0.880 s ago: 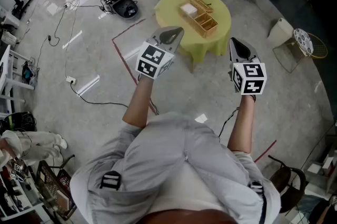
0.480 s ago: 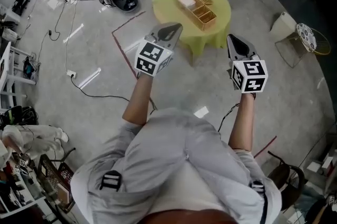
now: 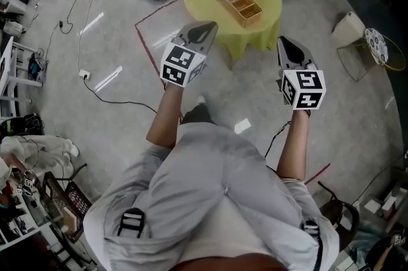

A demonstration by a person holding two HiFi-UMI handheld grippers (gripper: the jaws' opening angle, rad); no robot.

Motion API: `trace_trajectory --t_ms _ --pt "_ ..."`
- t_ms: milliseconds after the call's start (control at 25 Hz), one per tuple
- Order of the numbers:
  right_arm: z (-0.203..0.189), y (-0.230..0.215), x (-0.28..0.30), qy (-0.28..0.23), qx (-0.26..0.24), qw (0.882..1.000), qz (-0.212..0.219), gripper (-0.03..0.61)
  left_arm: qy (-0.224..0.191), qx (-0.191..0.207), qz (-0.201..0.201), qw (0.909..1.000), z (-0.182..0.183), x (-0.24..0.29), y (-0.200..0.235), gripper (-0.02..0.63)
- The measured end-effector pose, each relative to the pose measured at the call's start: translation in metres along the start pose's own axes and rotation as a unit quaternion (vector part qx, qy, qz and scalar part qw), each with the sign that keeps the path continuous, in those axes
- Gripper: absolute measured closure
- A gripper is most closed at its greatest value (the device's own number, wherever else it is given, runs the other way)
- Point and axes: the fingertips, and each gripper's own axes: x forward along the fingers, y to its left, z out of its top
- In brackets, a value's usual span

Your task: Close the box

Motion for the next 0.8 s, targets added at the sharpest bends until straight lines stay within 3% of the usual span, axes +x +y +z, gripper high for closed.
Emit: trace_trajectory --t_ms 280,800 --pt "-0.011 -0.034 0.048 0.01 0.009 1.0 -0.007 0.555 0.002 -0.004 0.0 1.0 -0.01 0.048 0.028 0.584" --pt "0.025 -0.111 0.216 0.015 0.027 0.999 -0.038 0.555 -0.004 0.006 -0.031 0.9995 0.0 0.193 0.165 0.584"
